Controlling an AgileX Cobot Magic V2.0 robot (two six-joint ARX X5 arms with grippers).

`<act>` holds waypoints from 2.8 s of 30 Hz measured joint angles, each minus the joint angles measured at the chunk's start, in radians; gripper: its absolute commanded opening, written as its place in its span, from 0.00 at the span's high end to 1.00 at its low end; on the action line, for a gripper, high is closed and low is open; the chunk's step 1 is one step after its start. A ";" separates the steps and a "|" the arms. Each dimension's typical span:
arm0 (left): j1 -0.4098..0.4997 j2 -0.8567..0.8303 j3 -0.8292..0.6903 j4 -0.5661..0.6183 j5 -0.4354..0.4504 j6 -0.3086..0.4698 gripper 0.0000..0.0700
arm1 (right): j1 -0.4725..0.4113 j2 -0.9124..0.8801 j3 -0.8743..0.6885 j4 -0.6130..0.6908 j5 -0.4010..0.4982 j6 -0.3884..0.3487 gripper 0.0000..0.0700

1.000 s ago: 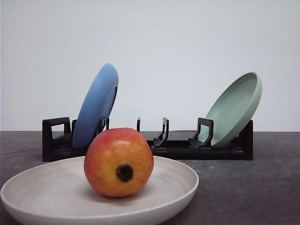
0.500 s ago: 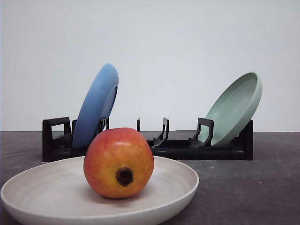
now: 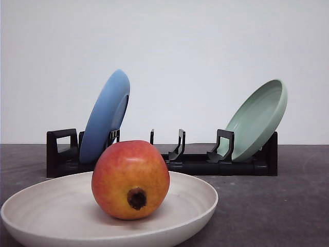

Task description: Place pomegranate in white plate

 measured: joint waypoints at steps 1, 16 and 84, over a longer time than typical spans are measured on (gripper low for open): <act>0.008 -0.002 0.000 0.000 -0.001 0.004 1.00 | 0.000 0.000 0.000 0.000 0.000 0.000 0.96; 0.826 -0.207 -0.516 0.576 0.225 0.273 1.00 | 0.000 0.000 0.000 0.000 0.000 0.000 0.96; 1.296 -0.365 -0.768 0.642 0.566 0.442 1.00 | -0.161 -0.004 -0.036 0.050 -0.026 -0.008 0.96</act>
